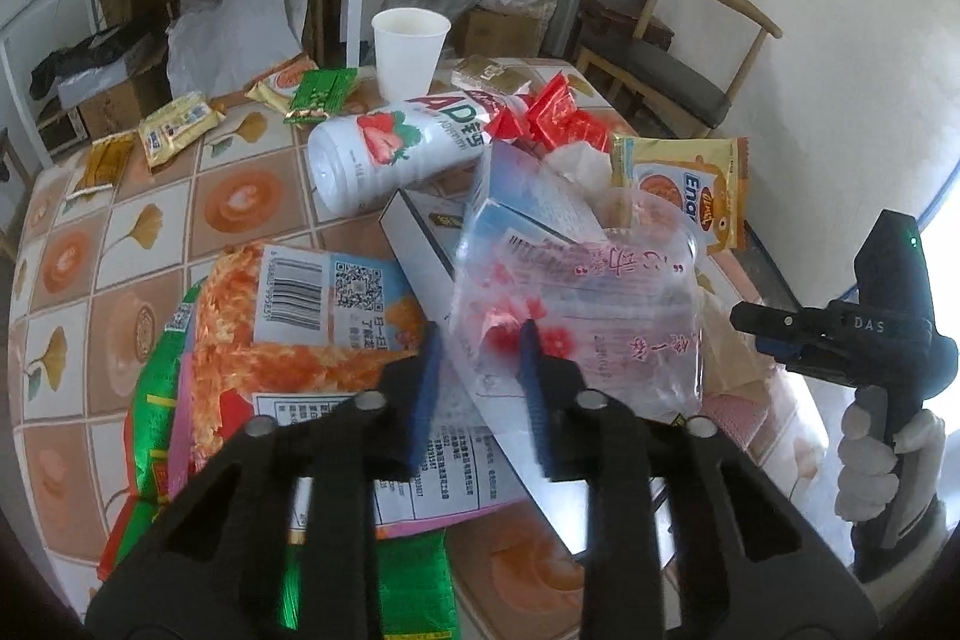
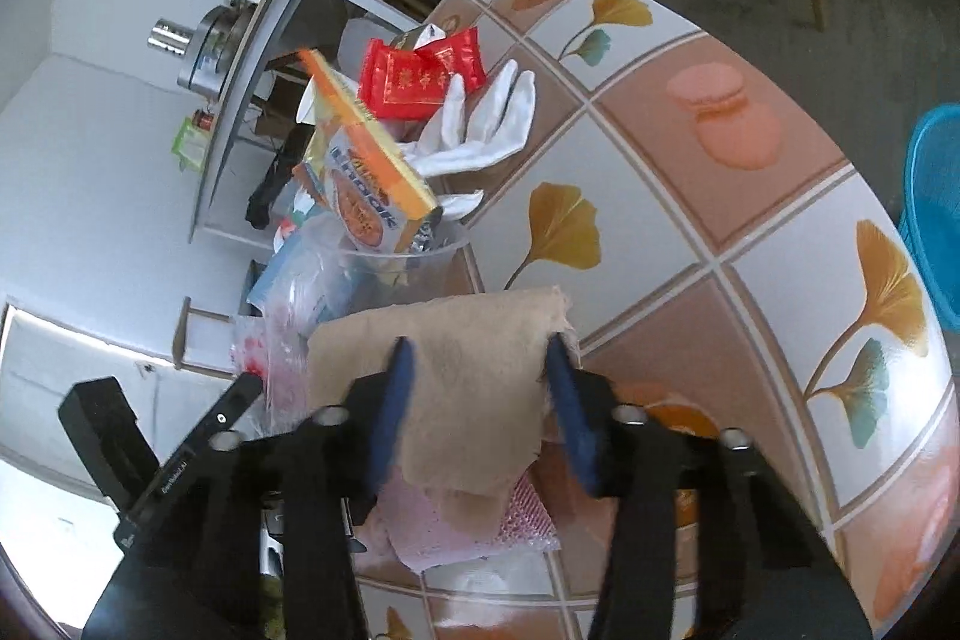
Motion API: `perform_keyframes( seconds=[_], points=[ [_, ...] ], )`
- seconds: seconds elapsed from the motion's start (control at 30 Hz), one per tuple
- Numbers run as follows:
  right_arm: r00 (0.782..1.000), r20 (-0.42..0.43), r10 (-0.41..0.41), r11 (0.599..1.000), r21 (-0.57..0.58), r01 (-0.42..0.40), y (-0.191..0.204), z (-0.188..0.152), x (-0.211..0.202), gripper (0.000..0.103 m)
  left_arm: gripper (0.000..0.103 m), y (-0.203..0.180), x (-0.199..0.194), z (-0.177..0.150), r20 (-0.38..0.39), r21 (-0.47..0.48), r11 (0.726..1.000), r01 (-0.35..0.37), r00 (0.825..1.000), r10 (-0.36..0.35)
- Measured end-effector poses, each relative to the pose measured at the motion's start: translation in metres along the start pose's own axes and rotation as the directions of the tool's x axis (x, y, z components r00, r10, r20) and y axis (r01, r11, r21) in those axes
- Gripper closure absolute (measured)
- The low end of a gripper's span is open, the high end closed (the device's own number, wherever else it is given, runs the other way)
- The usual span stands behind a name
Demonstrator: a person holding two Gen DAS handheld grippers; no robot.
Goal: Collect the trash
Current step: 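Grasp the clear plastic bag with the left gripper while the right gripper grasps the tan paper towel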
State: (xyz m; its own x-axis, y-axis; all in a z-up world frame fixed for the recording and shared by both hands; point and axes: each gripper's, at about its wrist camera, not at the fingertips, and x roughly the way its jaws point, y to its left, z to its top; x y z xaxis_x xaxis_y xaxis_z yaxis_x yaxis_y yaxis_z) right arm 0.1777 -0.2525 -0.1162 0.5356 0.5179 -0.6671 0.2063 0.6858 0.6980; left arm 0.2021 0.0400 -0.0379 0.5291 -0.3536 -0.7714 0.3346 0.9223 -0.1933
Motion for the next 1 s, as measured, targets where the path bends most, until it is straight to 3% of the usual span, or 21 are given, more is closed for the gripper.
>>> perform_keyframes(
  seconds=[0.1, 0.27, 0.53, 0.73, 0.87, 1.0],
  points=[
    [1.000, 0.028, -0.003, 1.000, -0.022, 0.004, 0.001, -0.007, -0.008, 0.087, 0.092, 0.001, -0.005, 0.001, 0.018, 0.002, 1.000, 0.019, 1.000, -0.019],
    [0.997, 0.078, 0.029, 0.999, -0.048, -0.025, 0.007, -0.011, -0.026, 0.097, 0.100, -0.002, -0.022, 0.001, 0.072, 0.006, 0.998, 0.062, 0.995, -0.062],
    [0.981, 0.131, 0.141, 0.988, -0.085, -0.131, 0.019, -0.019, -0.059, 0.099, 0.102, -0.012, -0.069, 0.005, 0.174, 0.003, 0.993, 0.120, 0.978, -0.119],
    [0.952, 0.204, 0.228, 0.971, -0.114, -0.208, 0.025, -0.026, -0.098, 0.099, 0.102, -0.027, -0.112, 0.013, 0.268, 0.033, 0.987, 0.160, 0.950, -0.163],
    [0.931, 0.277, 0.238, 0.970, -0.121, -0.212, 0.018, -0.030, -0.132, 0.099, 0.102, -0.049, -0.127, 0.019, 0.291, 0.076, 0.975, 0.211, 0.930, -0.224],
    [0.909, 0.352, 0.225, 0.974, -0.109, -0.199, 0.001, -0.038, -0.166, 0.099, 0.102, -0.082, -0.122, 0.025, 0.279, 0.134, 0.963, 0.235, 0.923, -0.265]
  ],
)
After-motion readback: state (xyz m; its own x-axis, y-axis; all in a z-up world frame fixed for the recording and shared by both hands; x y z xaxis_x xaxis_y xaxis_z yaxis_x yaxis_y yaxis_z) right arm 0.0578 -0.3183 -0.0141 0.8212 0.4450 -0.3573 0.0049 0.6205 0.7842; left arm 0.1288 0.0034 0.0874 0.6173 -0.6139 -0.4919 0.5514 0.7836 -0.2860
